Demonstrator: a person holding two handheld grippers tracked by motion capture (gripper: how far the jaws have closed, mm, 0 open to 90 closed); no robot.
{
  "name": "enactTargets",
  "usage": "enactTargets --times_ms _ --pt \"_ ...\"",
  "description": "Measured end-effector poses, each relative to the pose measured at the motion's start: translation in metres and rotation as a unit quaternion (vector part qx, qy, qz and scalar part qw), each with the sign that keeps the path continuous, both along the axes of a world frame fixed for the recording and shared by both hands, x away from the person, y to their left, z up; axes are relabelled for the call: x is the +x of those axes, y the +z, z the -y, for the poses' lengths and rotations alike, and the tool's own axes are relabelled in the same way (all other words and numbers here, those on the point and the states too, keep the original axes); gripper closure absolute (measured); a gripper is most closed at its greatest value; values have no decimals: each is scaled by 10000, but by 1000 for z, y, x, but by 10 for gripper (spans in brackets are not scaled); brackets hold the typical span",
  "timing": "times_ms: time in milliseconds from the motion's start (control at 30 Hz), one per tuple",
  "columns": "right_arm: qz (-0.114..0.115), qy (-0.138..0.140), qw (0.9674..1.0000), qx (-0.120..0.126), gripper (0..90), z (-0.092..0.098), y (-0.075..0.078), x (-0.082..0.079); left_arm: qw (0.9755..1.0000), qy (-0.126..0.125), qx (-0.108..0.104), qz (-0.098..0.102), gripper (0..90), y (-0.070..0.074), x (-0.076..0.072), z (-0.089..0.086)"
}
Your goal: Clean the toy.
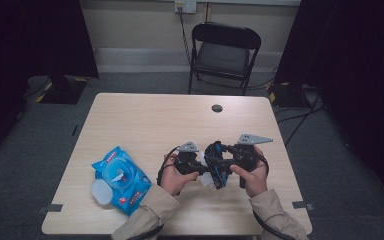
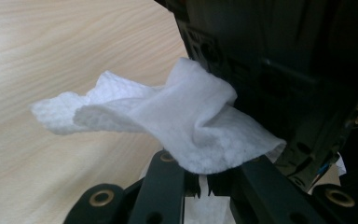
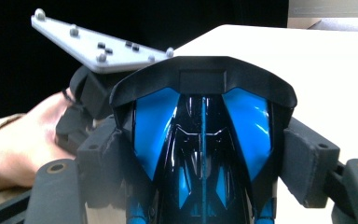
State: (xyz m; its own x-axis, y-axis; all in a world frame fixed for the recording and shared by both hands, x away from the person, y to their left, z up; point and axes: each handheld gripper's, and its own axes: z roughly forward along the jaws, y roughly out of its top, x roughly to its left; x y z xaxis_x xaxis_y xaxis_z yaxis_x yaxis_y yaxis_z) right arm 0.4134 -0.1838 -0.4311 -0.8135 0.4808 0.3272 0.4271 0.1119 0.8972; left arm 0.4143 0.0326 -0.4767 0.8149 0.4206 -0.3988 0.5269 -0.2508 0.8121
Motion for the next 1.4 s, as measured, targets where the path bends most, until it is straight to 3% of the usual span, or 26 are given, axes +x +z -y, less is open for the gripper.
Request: enactTargets --times_ms 467,600,700,967,1033,1167,1400 --pt "11 -138 9999 76 255 5 1 2 9994 -278 88 -170 856 -17 -12 11" --pt "-18 -201 9997 104 255 9 0 3 9994 -229 182 -157 856 -18 -13 7" --pt "-5 -224 9997 92 255 10 1 3 9999 -52 102 -78 856 -10 -7 -3" --pt "-32 -245 9997 -35 255 9 -5 4 9988 270 -142 374 856 36 3 -27" --pt "-50 -241 9997 -36 255 8 -6 4 9987 238 -70 446 856 41 3 -26" --pt "-30 -287 9996 -51 255 8 -5 4 9992 171 -75 341 856 31 -4 -22" --pt "-68 -431 9990 -26 254 11 -8 6 9998 -59 163 101 856 6 -12 -9"
